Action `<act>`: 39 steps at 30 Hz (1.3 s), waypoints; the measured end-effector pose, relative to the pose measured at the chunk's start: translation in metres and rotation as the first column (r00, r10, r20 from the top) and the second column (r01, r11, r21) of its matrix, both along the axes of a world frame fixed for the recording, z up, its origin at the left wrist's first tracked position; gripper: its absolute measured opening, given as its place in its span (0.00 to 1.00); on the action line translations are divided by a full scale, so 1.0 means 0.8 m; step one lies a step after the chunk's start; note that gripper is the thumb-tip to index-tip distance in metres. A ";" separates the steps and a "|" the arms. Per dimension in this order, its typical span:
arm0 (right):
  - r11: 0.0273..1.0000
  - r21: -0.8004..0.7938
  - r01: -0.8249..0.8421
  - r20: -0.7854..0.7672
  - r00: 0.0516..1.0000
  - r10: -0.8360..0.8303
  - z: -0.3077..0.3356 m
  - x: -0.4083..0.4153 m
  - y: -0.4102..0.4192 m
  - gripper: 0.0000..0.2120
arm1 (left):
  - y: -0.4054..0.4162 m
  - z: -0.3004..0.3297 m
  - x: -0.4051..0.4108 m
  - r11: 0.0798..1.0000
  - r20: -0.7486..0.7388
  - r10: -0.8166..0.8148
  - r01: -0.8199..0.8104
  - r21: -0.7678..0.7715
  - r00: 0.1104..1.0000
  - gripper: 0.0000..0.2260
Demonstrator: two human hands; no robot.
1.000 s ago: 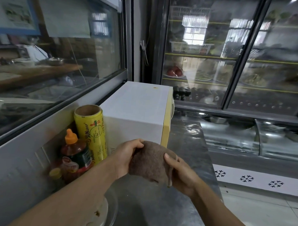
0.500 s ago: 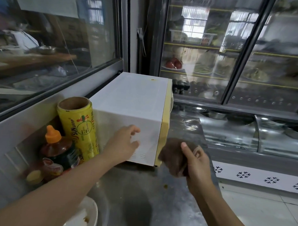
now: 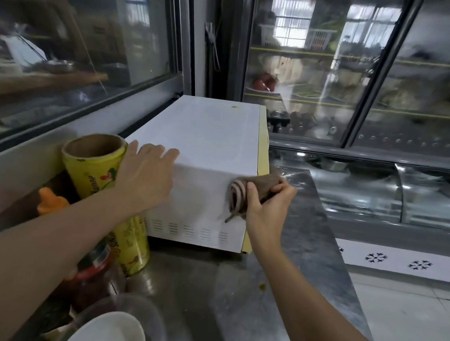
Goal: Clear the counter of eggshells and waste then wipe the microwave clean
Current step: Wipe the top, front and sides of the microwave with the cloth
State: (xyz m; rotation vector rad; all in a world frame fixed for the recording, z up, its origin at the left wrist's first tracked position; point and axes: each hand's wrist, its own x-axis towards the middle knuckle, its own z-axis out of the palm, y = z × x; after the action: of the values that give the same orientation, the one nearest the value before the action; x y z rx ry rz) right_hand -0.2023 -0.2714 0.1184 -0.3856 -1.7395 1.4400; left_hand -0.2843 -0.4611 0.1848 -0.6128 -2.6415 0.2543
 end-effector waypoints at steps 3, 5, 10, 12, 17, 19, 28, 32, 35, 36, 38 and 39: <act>0.997 -0.082 -0.003 -0.051 0.999 -0.001 -0.010 -0.013 0.008 0.22 | -0.002 -0.011 -0.004 0.999 -0.070 -0.020 0.017 -0.046 0.997 0.21; 0.998 -0.061 0.021 -0.052 0.998 -0.024 -0.024 -0.015 0.016 0.21 | 0.000 -0.015 -0.006 0.999 -0.092 -0.020 0.017 -0.034 0.996 0.21; 0.998 0.011 0.061 0.015 0.998 -0.061 -0.071 -0.016 0.021 0.12 | 0.008 -0.021 -0.006 1.000 -0.131 0.010 -0.010 0.003 0.991 0.19; 0.999 0.015 0.031 0.038 0.999 -0.031 -0.091 -0.015 0.019 0.12 | 0.009 -0.022 -0.006 1.000 -0.140 0.016 -0.014 0.009 0.990 0.19; 0.994 0.024 -0.106 0.123 0.987 0.102 -0.136 -0.012 0.020 0.17 | 0.010 -0.025 -0.007 1.000 -0.157 0.025 -0.023 0.012 0.987 0.22; 0.982 0.025 -0.185 0.158 0.971 0.179 -0.149 -0.008 0.021 0.21 | 0.009 -0.027 -0.008 1.000 -0.165 0.026 -0.024 0.013 0.986 0.23; 0.956 0.015 -0.291 0.326 0.906 0.271 -0.184 0.011 0.019 0.32 | 0.010 -0.028 -0.006 0.999 -0.138 0.036 -0.030 0.045 0.990 0.24; 0.970 0.130 -0.208 0.321 0.934 0.157 -0.174 0.010 0.010 0.32 | 0.009 -0.024 -0.001 0.999 -0.102 0.019 -0.014 0.045 0.995 0.23; 0.979 0.167 -0.115 0.205 0.976 0.080 -0.149 0.002 0.010 0.29 | 0.007 -0.022 0.001 0.997 -0.070 0.013 -0.007 0.072 0.997 0.25; 0.979 0.186 -0.088 0.157 0.986 0.059 -0.139 0.001 0.011 0.27 | 0.007 -0.022 0.001 0.997 -0.064 0.013 -0.008 0.071 0.998 0.25; 0.978 0.206 -0.011 0.057 0.998 -0.001 -0.113 -0.001 0.014 0.20 | 0.007 -0.019 0.000 0.999 -0.061 0.011 -0.008 0.052 0.998 0.24; 0.981 0.191 0.037 -0.002 0.999 -0.038 -0.096 -0.003 0.014 0.18 | 0.007 -0.018 -0.001 1.000 -0.062 0.009 -0.007 0.029 0.998 0.24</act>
State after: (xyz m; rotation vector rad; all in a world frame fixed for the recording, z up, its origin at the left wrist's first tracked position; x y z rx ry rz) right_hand -0.2048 -0.2600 0.0415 -0.3153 -1.8438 1.2331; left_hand -0.2848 -0.4558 0.1707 -0.5760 -2.5833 0.2333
